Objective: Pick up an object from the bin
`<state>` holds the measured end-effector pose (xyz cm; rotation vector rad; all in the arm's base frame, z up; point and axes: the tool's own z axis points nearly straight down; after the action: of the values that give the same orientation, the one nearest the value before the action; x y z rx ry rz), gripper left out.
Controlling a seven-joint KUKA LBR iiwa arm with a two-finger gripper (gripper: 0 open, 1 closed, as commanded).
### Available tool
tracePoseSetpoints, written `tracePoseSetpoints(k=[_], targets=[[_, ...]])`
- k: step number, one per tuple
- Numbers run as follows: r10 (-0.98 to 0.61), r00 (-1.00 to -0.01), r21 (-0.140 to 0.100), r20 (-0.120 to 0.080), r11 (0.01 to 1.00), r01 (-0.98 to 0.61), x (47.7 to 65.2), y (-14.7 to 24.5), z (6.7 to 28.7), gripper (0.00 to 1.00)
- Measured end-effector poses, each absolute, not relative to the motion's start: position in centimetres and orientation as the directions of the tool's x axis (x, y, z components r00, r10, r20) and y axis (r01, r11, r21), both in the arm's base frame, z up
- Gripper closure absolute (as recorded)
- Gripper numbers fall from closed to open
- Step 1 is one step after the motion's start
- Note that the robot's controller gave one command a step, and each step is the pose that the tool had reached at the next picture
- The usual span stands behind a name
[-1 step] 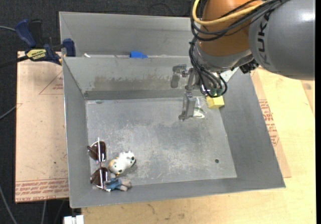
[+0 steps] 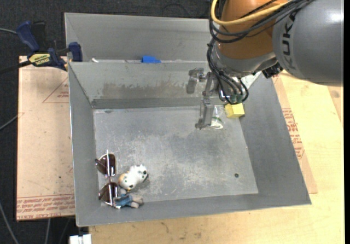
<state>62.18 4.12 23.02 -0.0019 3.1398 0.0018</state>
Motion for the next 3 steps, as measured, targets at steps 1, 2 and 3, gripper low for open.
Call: tracePoseSetpoints(k=[1,2,3], targets=[[0.007,-1.0,0.001,-0.006,1.0,0.007,60.5,0.4,15.8,0.0],[0.115,-0.993,0.001,0.002,0.993,0.115,59.2,-3.6,15.7,0.0],[0.144,-0.99,0.002,-0.005,0.99,0.144,64.8,-6.2,15.6,0.0]])
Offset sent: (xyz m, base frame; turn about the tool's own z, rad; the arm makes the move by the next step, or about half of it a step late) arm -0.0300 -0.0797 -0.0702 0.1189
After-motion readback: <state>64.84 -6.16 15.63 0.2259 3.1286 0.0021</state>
